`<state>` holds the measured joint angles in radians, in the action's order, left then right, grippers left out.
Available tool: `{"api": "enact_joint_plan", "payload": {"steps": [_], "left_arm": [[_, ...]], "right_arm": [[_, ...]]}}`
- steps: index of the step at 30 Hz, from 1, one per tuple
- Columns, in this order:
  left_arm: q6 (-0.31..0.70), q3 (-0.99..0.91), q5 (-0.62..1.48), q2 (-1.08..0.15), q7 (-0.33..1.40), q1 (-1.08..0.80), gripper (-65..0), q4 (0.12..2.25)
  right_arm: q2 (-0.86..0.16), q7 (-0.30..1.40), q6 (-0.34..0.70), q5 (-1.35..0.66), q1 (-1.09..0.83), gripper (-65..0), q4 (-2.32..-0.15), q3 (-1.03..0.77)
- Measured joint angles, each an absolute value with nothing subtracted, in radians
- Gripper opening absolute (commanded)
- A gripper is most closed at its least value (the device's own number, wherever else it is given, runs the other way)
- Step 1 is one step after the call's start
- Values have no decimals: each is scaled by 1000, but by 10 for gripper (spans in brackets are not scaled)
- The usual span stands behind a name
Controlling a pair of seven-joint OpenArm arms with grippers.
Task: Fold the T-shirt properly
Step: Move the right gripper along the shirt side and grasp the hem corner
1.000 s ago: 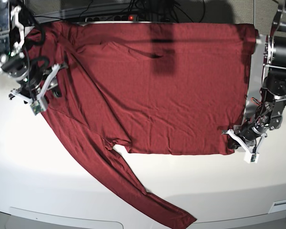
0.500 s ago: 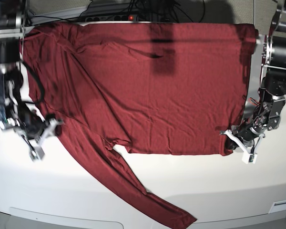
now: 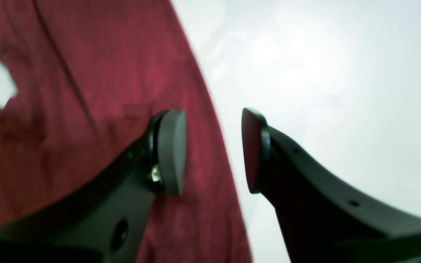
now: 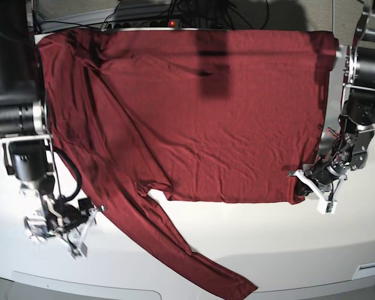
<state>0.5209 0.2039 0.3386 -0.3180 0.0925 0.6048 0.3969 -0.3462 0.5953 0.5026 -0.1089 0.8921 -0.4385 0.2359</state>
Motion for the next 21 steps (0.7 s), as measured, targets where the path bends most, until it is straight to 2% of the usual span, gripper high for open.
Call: {"api": "enact_joint_plan", "payload": {"steps": [3,7,13,21], "left_arm": [[521,204,338,-318,88,601,-650,397],[521,204,338,-318,84,593,-650,398],[521,204,342,-318,48,576,-650,399],[524,204,345,-318,43,569,-650,402]], "right_arm": [[-321,473,502,-17,927,-401,-332,236],[-315,408,484,1,919,-401,-238,236],[-318,374,483,51,920,-402,-157,236],[-321,355,483,49,887,-409,-159,233]]}}
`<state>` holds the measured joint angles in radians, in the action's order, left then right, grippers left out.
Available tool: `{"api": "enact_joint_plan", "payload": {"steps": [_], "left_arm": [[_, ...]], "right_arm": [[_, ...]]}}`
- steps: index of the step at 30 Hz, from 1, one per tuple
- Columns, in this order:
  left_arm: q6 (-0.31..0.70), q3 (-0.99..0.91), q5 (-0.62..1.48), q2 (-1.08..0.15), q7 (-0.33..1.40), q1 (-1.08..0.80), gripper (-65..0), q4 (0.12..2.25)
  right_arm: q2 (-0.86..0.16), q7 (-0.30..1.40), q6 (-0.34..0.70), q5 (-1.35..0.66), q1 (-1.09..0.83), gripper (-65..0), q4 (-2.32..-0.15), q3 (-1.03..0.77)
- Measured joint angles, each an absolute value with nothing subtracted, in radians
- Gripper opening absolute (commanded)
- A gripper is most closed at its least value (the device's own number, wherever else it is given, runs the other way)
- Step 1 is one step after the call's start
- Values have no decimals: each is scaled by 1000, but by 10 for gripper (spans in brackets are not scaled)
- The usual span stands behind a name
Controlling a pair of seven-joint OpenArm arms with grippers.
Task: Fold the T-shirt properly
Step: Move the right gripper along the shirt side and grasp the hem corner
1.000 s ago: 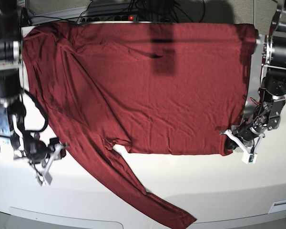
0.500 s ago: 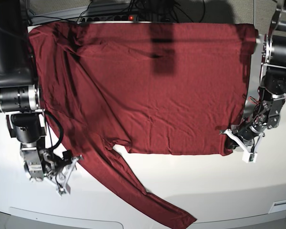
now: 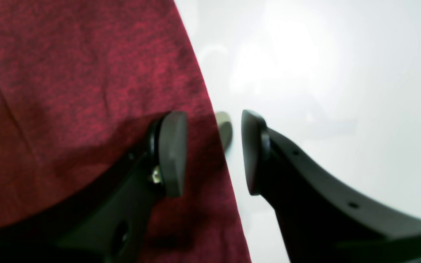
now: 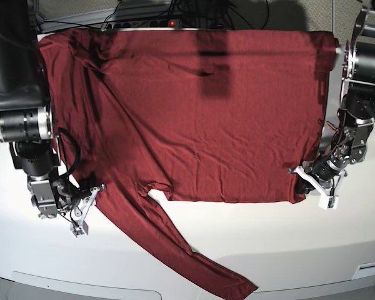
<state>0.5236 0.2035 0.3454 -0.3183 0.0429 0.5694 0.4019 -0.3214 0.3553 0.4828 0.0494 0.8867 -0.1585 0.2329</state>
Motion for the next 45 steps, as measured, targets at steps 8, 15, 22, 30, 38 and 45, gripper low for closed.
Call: {"api": "enact_joint_plan", "payload": {"steps": [8,15,22,30,38,45], "left_arm": [[524,204,345,-318,43,568,-650,402],[524,204,345,-318,43,568,-650,402],[522,204,345,-316,44,569,-650,402],[436,203,348,-302,120,603,-650,403],[418,203,352,-302,215,637,-650,432],[418,205,379,-302,351,624,-650,581]], "right_arm": [[-318,287,484,41,847,-639,-163,231],[-341,171,483,47,839,-650,-161,231],[-352,149,484,47,836,-650,-161,231],[-411,226,491,55,856,-650,-200,231],[-452,271,665,25,864,-650,-286,233],[-503,366,699,-109,867,-650,-387,236]]}}
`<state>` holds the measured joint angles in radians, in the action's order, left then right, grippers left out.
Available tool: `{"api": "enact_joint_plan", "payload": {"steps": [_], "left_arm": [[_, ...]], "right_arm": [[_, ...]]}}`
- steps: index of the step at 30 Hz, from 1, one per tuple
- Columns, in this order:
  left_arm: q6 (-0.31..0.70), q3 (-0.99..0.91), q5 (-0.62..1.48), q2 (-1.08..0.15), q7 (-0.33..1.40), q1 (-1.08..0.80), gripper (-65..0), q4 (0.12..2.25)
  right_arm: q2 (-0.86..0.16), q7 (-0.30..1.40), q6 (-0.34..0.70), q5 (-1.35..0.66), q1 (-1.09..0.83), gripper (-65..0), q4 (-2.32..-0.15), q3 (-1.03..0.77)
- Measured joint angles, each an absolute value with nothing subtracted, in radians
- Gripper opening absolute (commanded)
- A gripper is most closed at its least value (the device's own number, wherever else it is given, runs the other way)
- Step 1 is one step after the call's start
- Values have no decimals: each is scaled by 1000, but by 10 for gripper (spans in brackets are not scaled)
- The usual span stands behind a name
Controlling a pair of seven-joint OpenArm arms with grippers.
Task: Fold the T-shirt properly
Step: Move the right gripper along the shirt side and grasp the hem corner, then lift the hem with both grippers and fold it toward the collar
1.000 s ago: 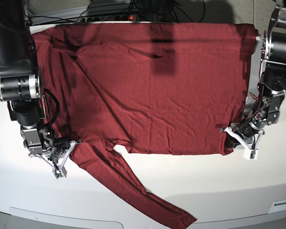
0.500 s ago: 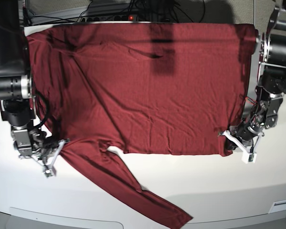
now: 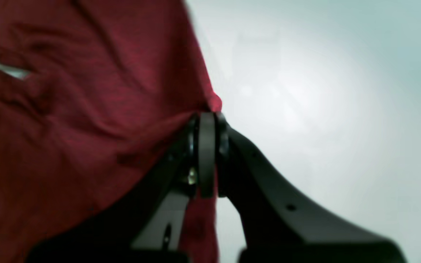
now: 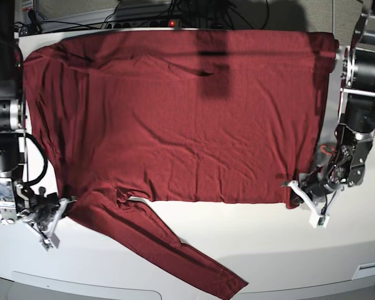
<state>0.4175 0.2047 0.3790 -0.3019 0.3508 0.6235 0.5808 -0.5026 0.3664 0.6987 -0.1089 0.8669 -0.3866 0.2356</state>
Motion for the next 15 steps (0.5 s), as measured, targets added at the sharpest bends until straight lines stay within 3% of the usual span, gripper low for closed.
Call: {"api": "enact_joint_plan", "payload": {"steps": [3,6,15], "left_arm": [[405,205,383,-302,377,616,-650,675],[314,205,389,-311,382,565,-650,791],[280,210,386,-392,392,392,-650,947]], "right_arm": [[-527,393,697,-196,859,-650,-421,236],[-564,410,697,-271,837,-650,-477,236],[-679,499,694,-514,619,-650,-822,240]]}}
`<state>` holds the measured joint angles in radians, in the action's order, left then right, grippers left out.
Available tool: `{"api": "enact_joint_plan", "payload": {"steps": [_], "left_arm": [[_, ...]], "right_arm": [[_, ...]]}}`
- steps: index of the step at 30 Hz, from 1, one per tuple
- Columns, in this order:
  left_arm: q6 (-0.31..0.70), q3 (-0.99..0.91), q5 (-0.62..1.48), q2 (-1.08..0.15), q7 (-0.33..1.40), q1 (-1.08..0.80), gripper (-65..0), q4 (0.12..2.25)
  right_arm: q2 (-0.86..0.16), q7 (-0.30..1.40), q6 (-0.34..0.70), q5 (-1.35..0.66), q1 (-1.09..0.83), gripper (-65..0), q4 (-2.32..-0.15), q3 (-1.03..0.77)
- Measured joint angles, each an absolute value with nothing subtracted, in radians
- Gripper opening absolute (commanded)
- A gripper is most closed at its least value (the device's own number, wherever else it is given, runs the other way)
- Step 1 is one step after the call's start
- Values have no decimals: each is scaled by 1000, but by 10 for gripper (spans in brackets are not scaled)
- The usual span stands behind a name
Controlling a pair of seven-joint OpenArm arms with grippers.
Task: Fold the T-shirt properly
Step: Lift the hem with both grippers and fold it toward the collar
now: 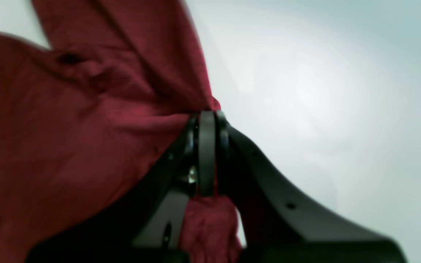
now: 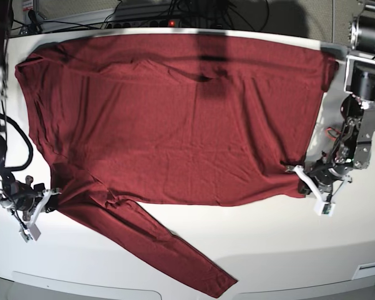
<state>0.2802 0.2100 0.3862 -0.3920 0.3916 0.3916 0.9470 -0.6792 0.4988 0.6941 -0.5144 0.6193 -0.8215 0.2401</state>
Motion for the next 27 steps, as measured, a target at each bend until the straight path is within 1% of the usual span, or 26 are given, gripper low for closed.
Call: {"api": "enact_joint_plan", "payload": {"steps": [1,4,6,9,10,12,16,22,27], "left_arm": [[263,210,385,-406,392,382,-650,959],[261,209,385,-454,397,350,-650,1010],[254,208,384,-463,406,328,-650,1060],[252,210,389,-456,420,299,-650,1143],[237,210,391,-455,420,289,-650,1168],[236,210,391,-459,420,266,-650,1205],[231,194,387,-487,427,214,-650,1265],[231,72,389,-496,449,119,-650,1370],[232,3,389,-495,451,13,-650,1477]], "right_arm": [[-700,508,694,-543,588,-650,-873,240],[-763,537,692,-653,493,-650,-999,238],[-799,545,696,-709,436,-650,-1061,239],[-841,560,694,-712,369,-650,-1126,238],[-854,559,695,-714,347,-650,-1142,233],[-873,572,696,-729,298,-650,-1167,199],[-872,580,694,-736,181,-650,-1231,64],[-874,579,694,-736,-5,-650,-1371,-118],[-852,582,697,-750,-112,-650,-1420,-237]]}}
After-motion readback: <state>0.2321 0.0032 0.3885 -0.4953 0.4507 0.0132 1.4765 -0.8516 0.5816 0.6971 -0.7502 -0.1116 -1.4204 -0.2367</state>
